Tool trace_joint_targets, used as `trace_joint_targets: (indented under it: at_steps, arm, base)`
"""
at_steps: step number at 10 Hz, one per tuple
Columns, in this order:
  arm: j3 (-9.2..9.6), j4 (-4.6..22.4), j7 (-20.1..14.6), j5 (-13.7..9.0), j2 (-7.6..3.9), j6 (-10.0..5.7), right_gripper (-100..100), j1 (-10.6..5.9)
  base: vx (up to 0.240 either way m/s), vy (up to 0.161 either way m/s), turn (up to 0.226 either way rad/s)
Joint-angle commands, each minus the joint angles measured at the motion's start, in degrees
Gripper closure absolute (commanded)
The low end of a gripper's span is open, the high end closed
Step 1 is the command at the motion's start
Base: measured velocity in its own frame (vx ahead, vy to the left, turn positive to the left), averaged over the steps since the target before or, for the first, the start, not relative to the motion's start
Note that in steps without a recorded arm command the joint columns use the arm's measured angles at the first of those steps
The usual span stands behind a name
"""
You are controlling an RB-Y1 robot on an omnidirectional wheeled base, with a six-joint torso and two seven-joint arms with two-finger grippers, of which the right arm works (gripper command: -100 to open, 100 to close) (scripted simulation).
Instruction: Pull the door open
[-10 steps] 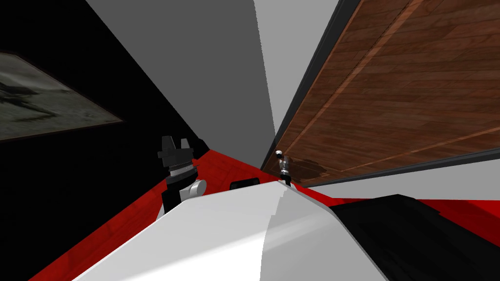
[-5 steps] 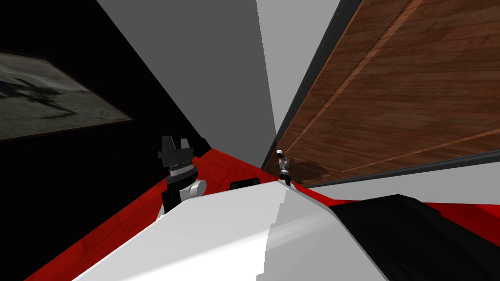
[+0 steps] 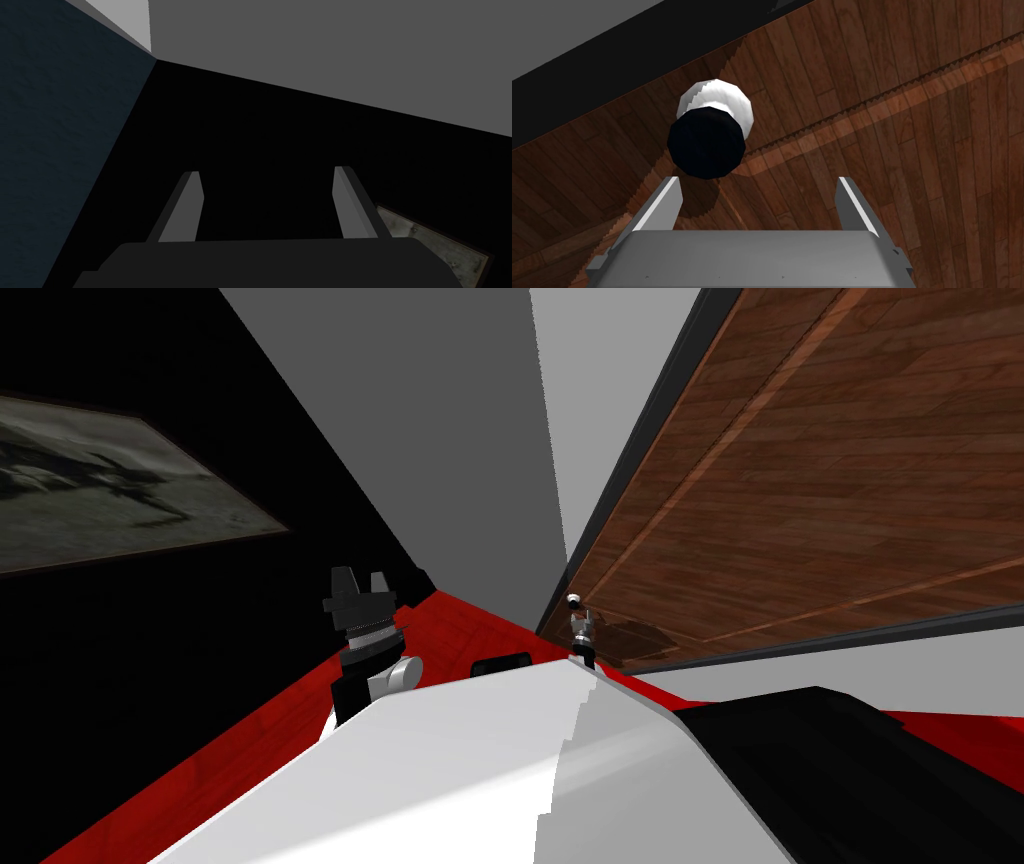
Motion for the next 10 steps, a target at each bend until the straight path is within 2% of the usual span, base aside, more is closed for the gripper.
trace_joint_targets:
  at_steps: [1, 2, 3, 4, 6, 7, 8, 9, 10]
  arm:
    - [0.57, 0.09, -2.86, -1.82, -0.09, 0.44, -100, -0.09]
    - [0.57, 0.09, -3.86, -1.82, -0.09, 0.44, -100, -0.09]
    - [0.94, 0.19, -5.85, -3.02, -0.16, 0.69, -100, -0.15]
    - [0.94, 0.19, -6.25, -3.02, -0.16, 0.69, -100, -0.15]
    - [1.66, 0.39, -10.03, -5.38, -0.29, 1.19, -100, -0.29]
    - [1.66, 0.39, -11.03, -5.38, -0.29, 1.19, -100, -0.29]
    - [2.02, 0.49, -13.04, -6.55, -0.35, 1.43, -100, -0.36]
    - [2.02, 0.49, -13.42, -6.55, -0.35, 1.43, -100, -0.36]
    - [2.36, 0.59, -15.73, -7.66, -0.41, 1.67, -100, -0.42]
  base:
    - [-0.065, 0.012, 0.084]
    - [-0.047, 0.005, 0.023]
    - [-0.039, 0.005, 0.049]
    - [-0.030, 0.005, 0.028]
    - [-0.041, 0.011, 0.066]
    - [-0.042, 0.016, 0.027]
    - [-0.042, 0.010, 0.052]
    - [-0.031, 0.006, 0.025]
    - [-0.037, 0.007, 0.046]
